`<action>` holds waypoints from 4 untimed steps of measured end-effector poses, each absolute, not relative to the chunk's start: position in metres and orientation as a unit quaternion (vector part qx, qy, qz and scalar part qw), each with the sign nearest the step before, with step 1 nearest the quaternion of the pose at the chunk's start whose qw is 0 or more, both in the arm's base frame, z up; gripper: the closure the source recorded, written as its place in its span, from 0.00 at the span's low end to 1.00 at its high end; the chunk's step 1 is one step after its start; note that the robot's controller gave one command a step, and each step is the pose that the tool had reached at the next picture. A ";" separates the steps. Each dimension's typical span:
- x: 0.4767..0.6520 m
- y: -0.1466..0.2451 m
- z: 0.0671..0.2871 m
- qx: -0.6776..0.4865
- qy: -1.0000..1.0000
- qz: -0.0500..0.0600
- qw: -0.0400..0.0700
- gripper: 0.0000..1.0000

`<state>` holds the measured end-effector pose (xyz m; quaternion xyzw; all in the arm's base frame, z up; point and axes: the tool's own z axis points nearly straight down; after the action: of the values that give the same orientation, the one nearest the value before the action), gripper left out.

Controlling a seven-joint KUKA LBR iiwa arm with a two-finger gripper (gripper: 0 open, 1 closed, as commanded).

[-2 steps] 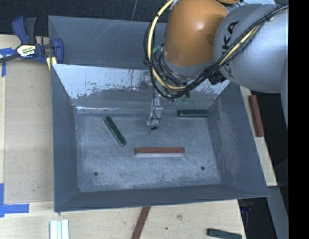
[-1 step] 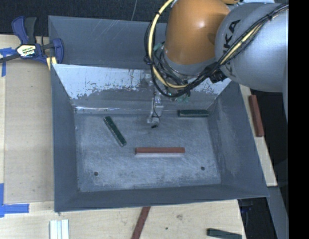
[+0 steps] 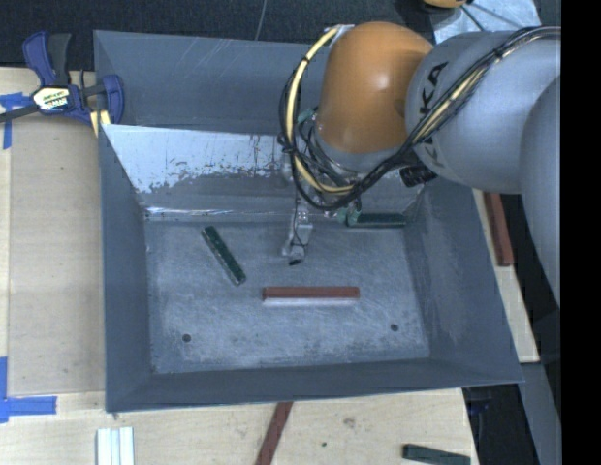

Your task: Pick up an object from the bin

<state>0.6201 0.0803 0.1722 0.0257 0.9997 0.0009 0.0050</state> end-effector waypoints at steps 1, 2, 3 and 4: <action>0.589 0.086 0.103 0.036 0.999 0.001 0.003 0.00; 0.568 0.071 0.089 0.084 0.996 0.000 -0.004 0.00; 0.541 0.048 0.084 0.068 0.998 0.000 0.002 0.00; 0.575 -0.045 0.084 -0.006 1.000 0.000 0.002 1.00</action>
Offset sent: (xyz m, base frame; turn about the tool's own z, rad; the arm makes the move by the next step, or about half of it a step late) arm -0.0615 -0.0251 -0.0584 0.1920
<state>0.5754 -0.0451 0.0842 -0.0063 1.0000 -0.0003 0.0019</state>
